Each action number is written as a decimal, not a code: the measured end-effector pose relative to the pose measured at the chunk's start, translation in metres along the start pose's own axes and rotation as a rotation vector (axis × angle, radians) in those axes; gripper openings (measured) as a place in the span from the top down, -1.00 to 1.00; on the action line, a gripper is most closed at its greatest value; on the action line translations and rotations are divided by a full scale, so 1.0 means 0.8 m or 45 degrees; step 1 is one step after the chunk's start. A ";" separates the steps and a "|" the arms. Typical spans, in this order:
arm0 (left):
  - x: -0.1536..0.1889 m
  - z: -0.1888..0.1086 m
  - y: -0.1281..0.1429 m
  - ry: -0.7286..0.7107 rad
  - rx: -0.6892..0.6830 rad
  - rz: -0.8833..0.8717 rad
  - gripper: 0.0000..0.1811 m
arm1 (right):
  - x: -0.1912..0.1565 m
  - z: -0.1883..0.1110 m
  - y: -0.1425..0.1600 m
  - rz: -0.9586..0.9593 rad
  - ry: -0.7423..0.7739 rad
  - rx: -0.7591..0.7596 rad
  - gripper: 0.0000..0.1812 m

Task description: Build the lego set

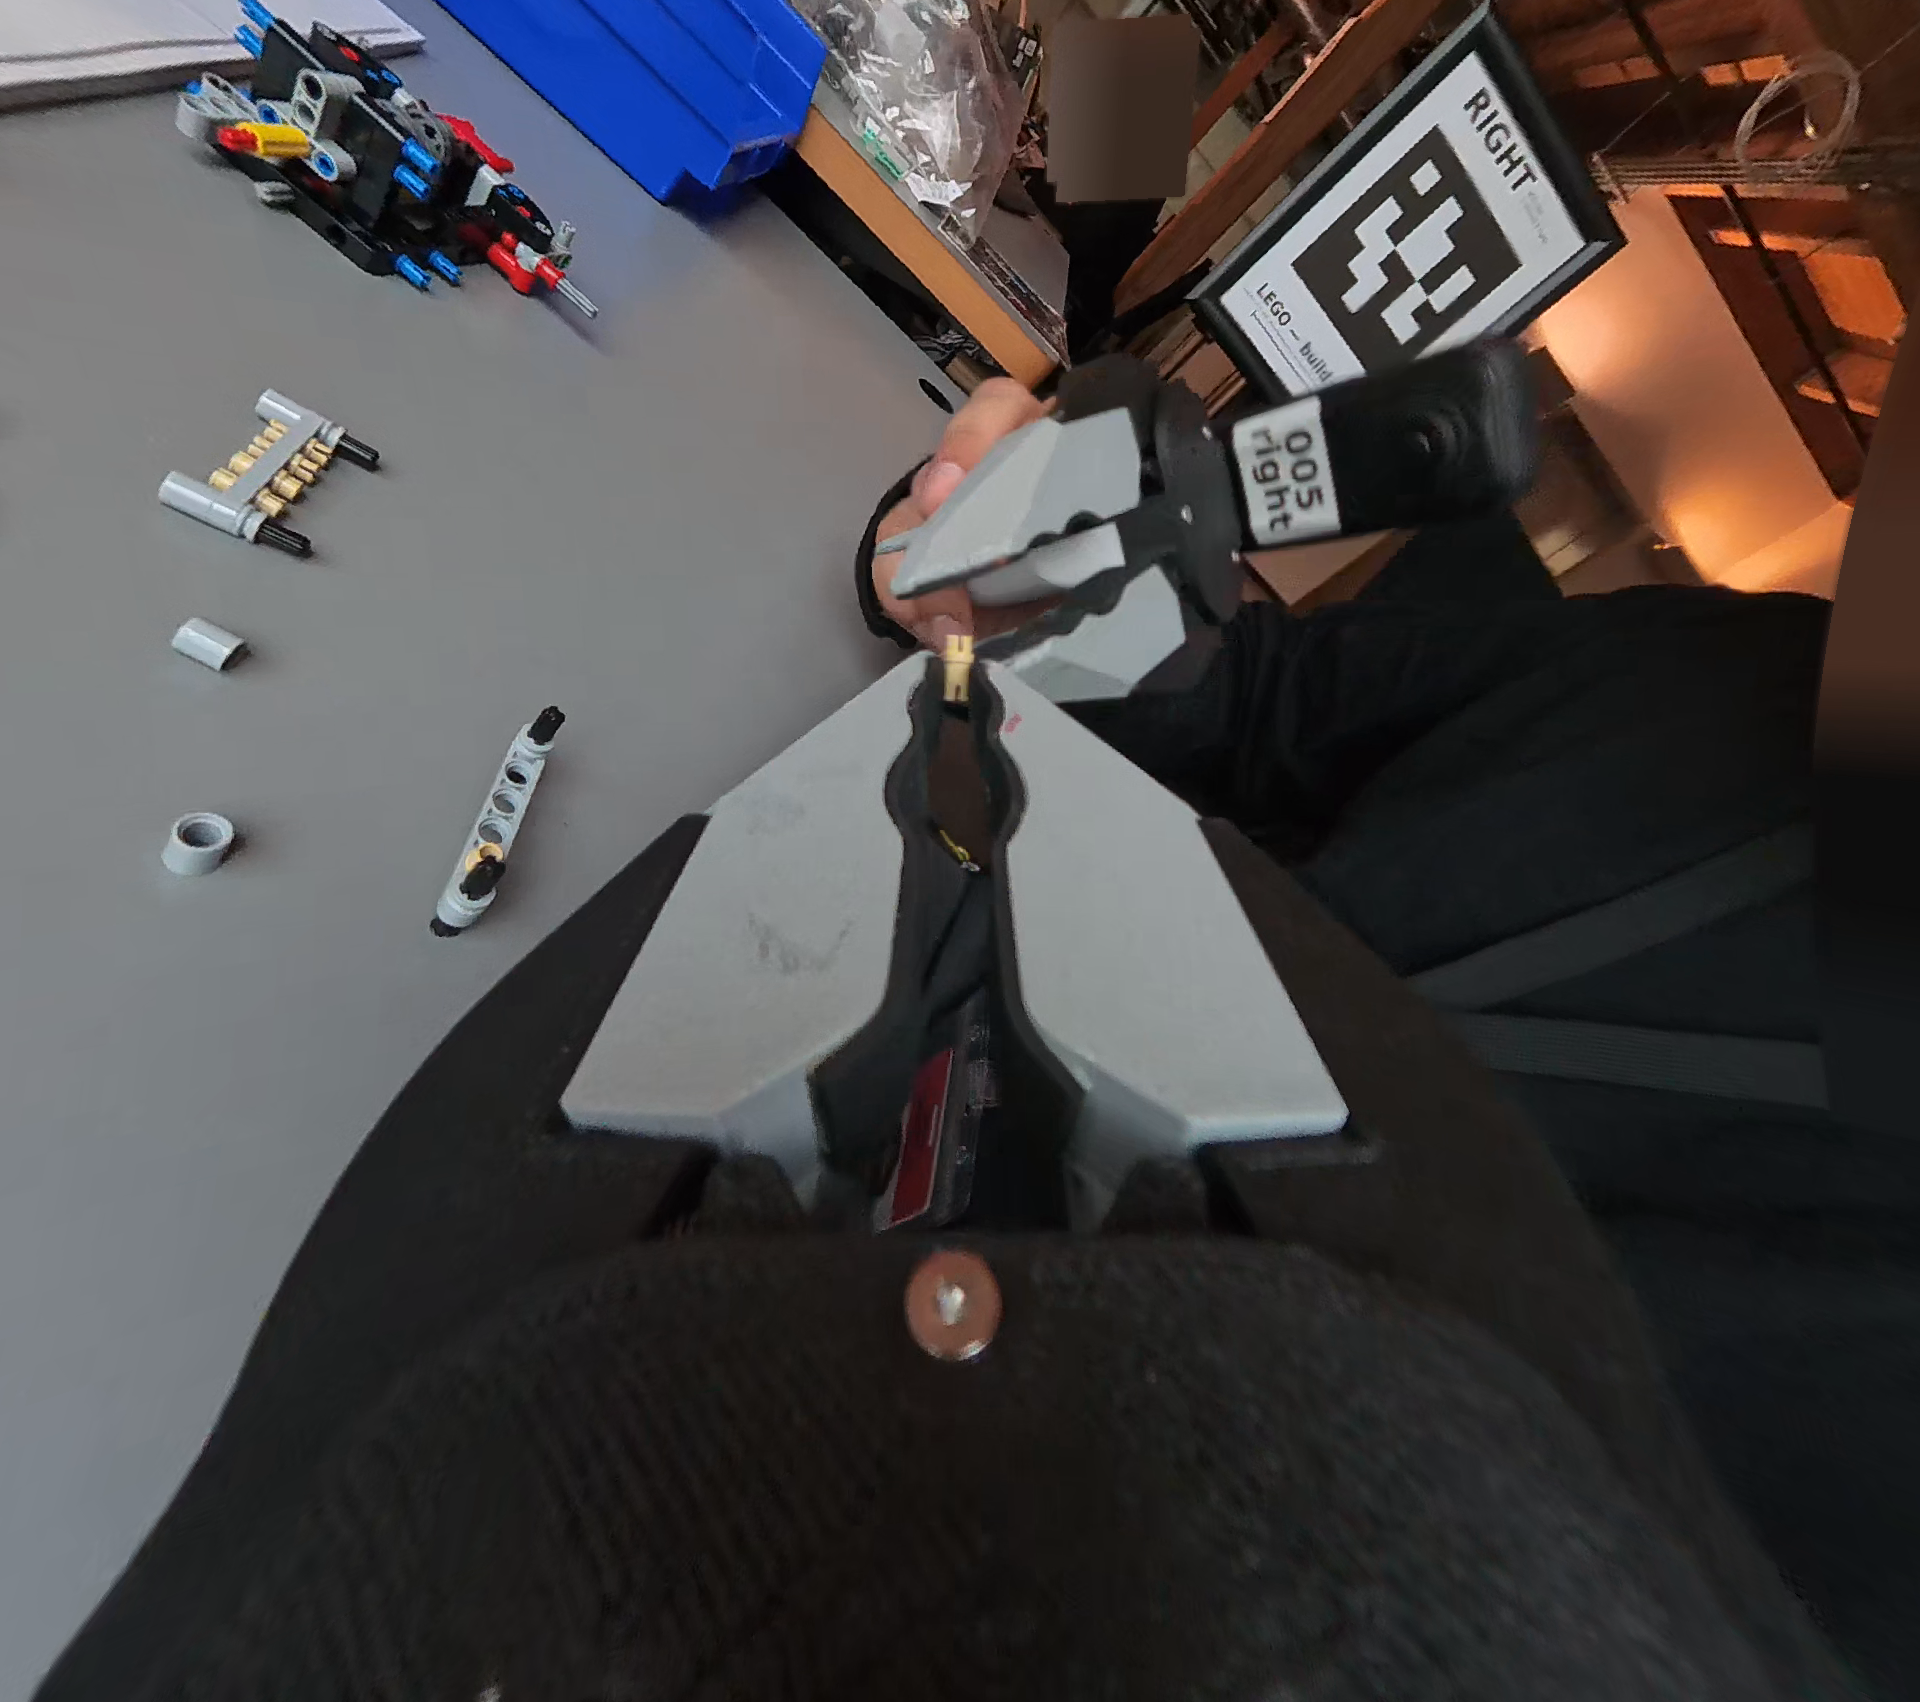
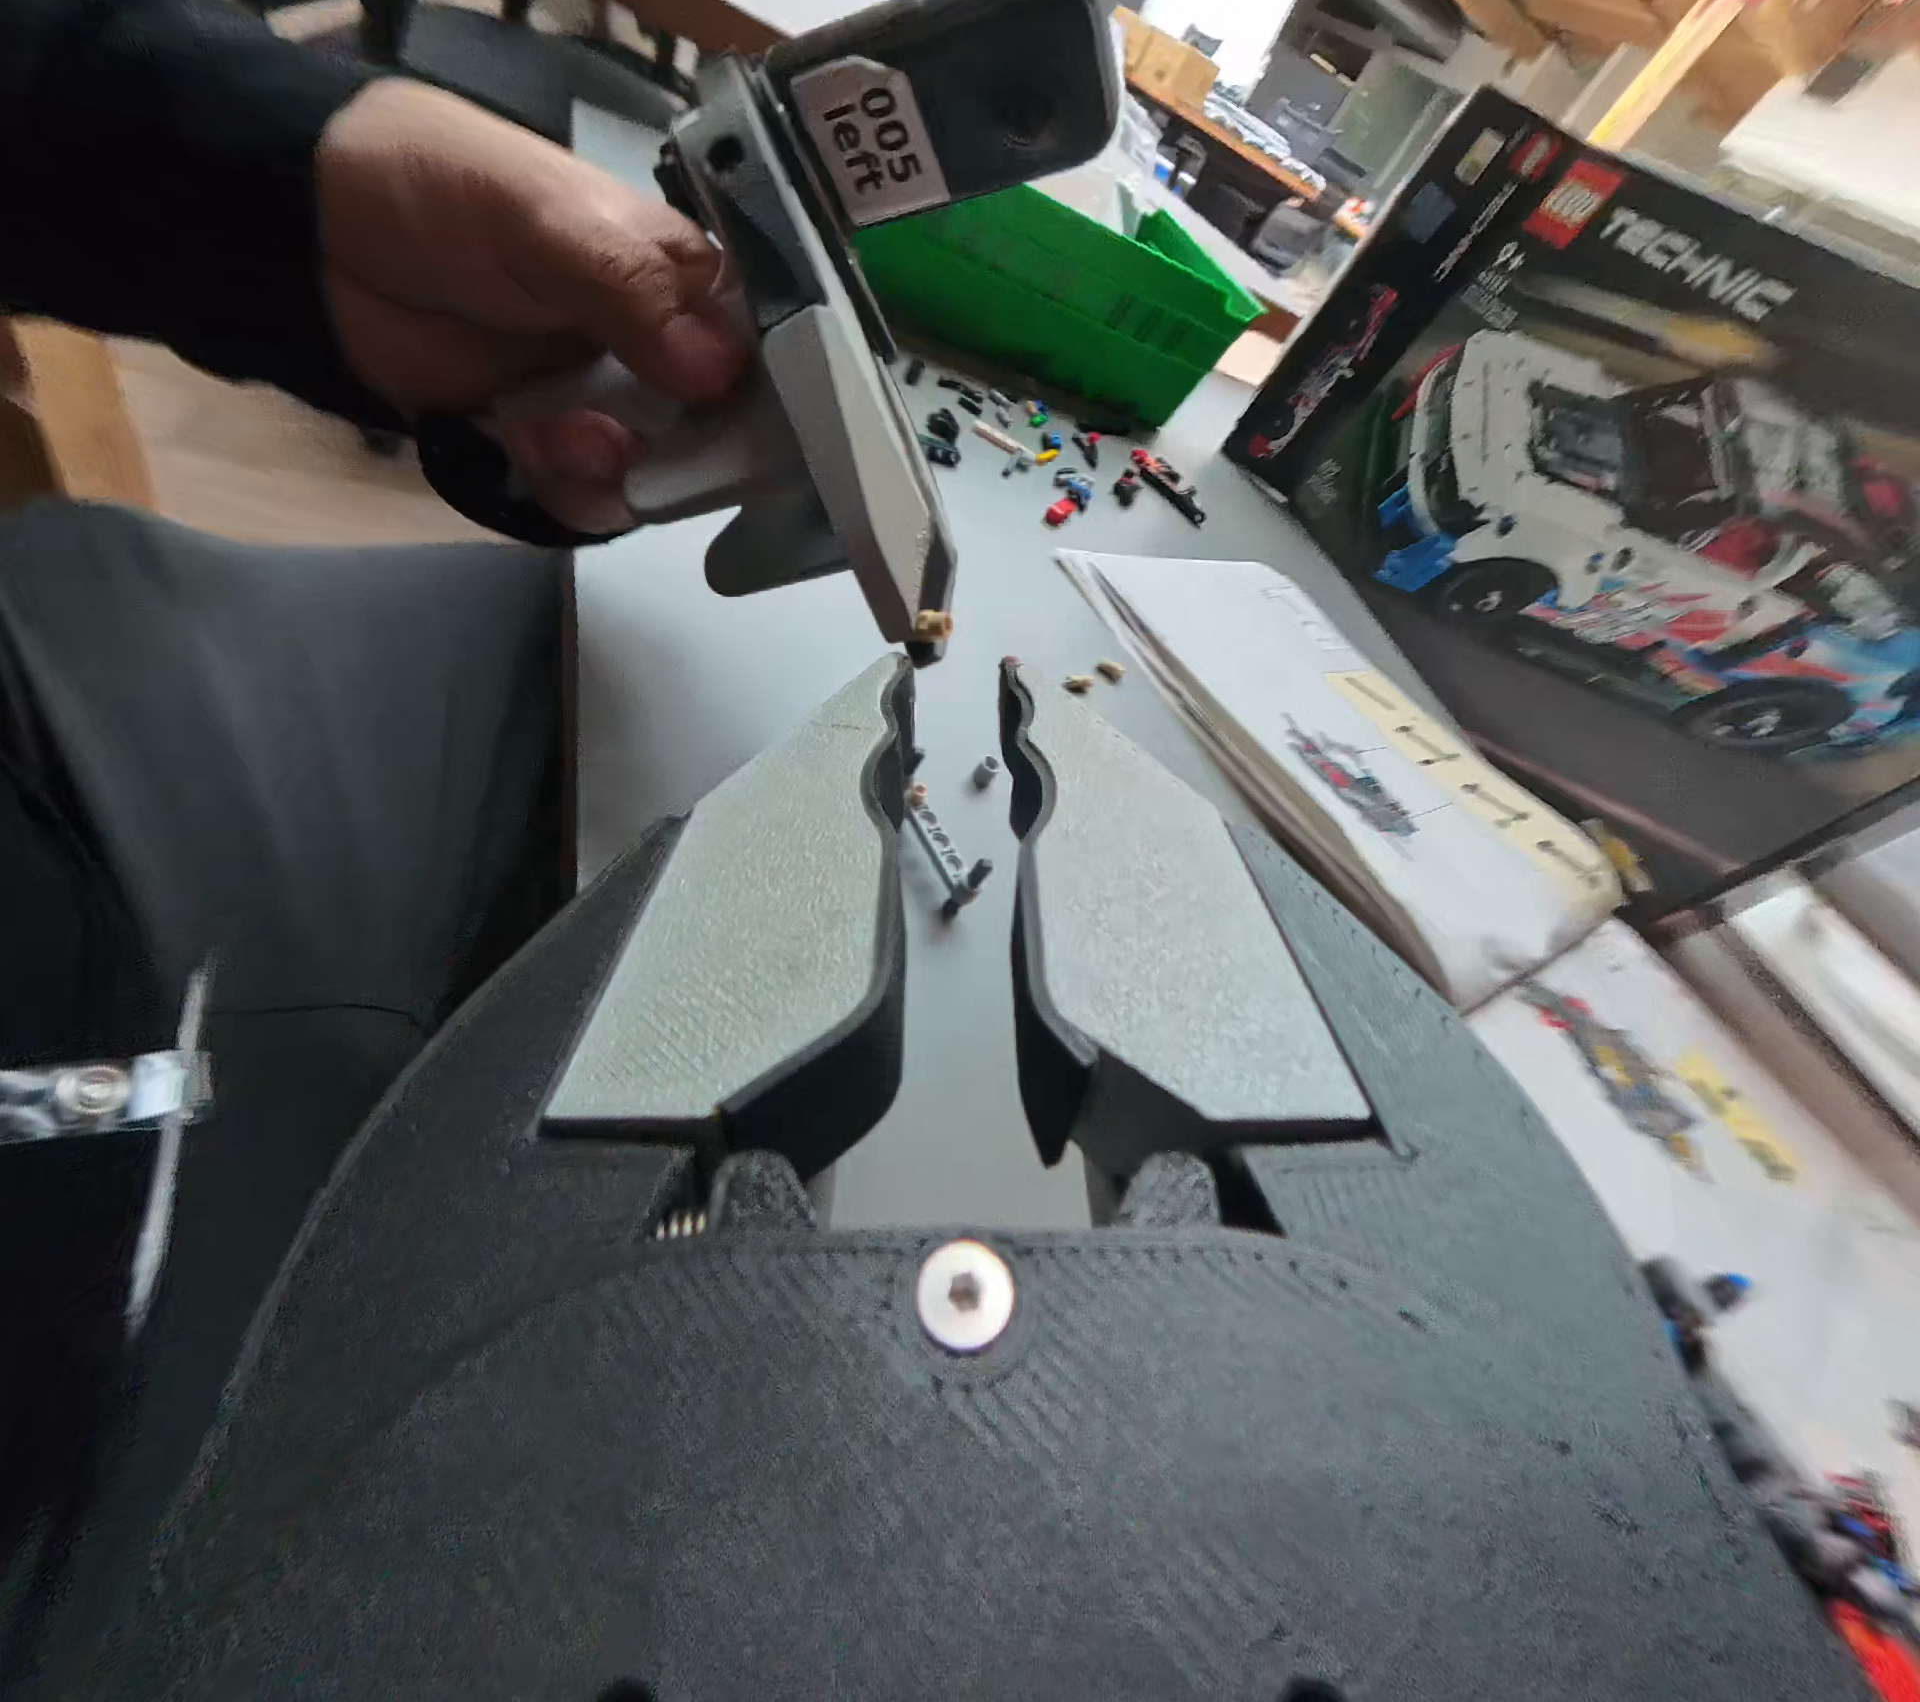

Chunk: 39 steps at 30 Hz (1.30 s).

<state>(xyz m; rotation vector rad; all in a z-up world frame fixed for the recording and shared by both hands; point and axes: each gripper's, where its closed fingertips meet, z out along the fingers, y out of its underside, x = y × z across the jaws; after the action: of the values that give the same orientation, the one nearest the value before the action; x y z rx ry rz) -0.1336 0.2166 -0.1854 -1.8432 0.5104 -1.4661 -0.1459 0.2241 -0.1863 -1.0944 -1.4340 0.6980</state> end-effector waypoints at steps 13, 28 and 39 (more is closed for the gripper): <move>0.010 0.000 -0.008 -0.265 -0.005 0.567 0.98 | -0.007 -0.012 -0.017 0.764 -0.491 0.228 0.90; 0.031 0.016 0.016 -0.229 -0.128 0.792 0.98 | -0.027 -0.033 -0.029 0.449 -0.604 0.243 0.98; 0.038 0.021 0.033 -0.024 -0.158 0.647 0.97 | -0.040 -0.042 -0.016 0.169 -0.609 0.120 0.92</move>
<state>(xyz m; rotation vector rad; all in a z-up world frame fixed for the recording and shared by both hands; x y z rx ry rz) -0.1063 0.1832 -0.1862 -1.6530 0.9955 -1.0903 -0.1185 0.1848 -0.1820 -0.9938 -1.7163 1.1686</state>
